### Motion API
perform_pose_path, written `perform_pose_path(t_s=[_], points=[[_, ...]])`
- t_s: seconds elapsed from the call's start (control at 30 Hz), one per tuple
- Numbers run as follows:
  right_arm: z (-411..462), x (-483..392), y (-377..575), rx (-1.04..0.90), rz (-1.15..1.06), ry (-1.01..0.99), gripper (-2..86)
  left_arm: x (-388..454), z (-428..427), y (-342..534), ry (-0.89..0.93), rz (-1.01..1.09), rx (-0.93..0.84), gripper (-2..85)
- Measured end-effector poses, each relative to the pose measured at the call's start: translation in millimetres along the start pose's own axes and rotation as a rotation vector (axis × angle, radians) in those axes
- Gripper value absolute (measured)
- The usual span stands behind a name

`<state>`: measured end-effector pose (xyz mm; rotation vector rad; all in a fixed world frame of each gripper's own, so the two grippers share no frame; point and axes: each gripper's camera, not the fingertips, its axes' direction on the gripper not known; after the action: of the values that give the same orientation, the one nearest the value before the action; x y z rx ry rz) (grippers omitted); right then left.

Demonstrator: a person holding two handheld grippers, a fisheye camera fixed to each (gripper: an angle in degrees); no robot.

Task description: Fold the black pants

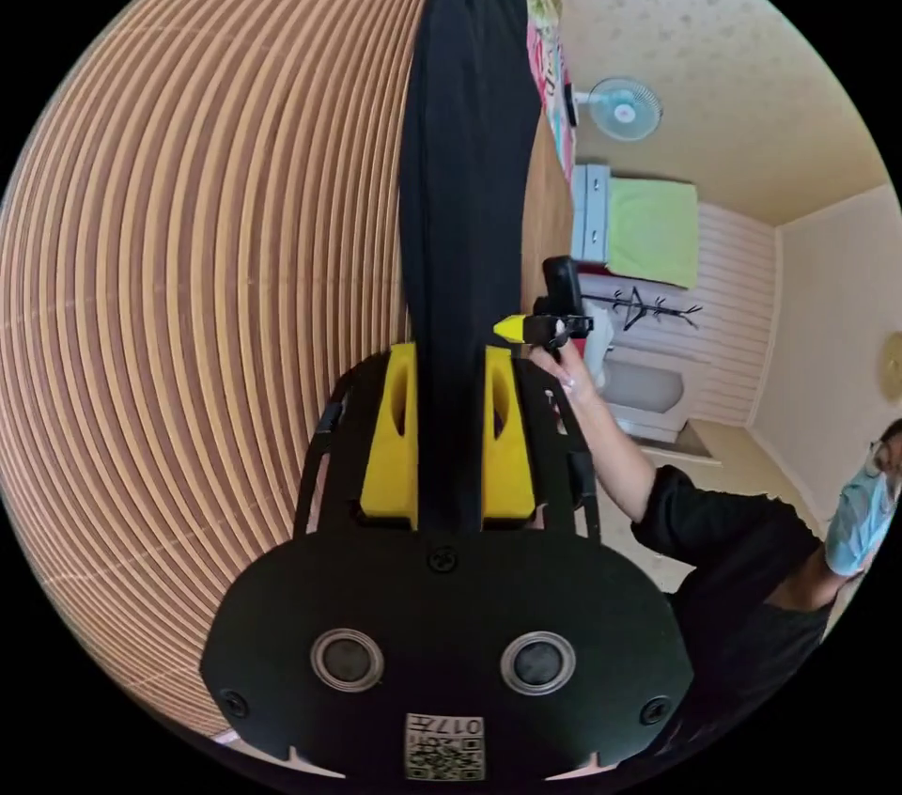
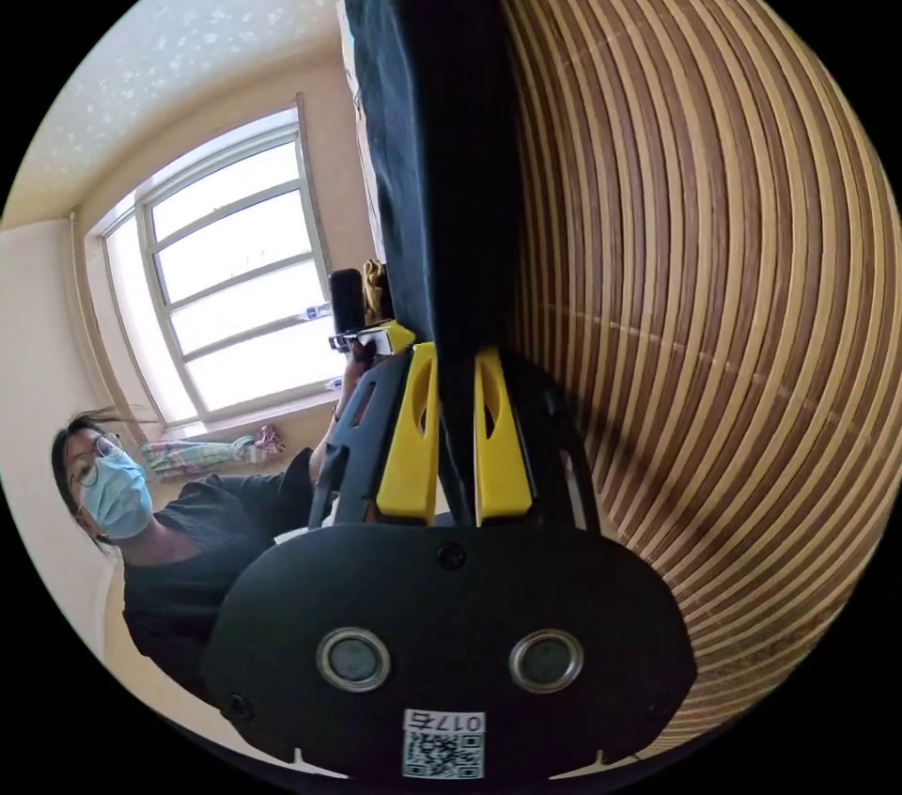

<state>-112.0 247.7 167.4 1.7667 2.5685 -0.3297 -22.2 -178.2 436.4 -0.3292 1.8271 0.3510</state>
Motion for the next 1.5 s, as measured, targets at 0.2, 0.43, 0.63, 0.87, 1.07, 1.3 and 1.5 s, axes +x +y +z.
perform_pose_path(t_s=[0.2,0.43,0.63,0.87,1.07,1.3,1.5], points=[[-17.7,-71.7,90.4,0.083,-0.187,-0.272,2.0,43.0,-20.9,96.1,0.387,0.255,0.1,5.1],[-16.7,-266.5,219.1,-0.017,-0.487,-0.338,0.6,214.2,-86.1,235.3,0.421,0.628,0.092,5.0],[-29.4,-450.6,276.6,-0.006,-0.808,-0.312,0.2,375.6,-170.1,297.1,0.416,0.952,0.158,5.0],[-42.3,-520.2,215.7,0.111,-0.844,0.01,0.1,431.3,-216.9,224.8,0.155,0.868,0.233,5.1],[-13.6,-446.8,75.9,0.145,-0.593,0.256,0.3,332.6,-183.8,97.9,-0.007,0.618,0.239,5.1],[112.6,-321.4,115.9,0.136,-0.386,0.524,1.6,180.2,-76.8,133.1,-0.121,0.445,0.062,5.2],[220.7,-158.2,231.5,-0.085,-0.003,0.341,7.1,26.6,18.0,270.2,-0.023,0.016,-0.169,7.7]])
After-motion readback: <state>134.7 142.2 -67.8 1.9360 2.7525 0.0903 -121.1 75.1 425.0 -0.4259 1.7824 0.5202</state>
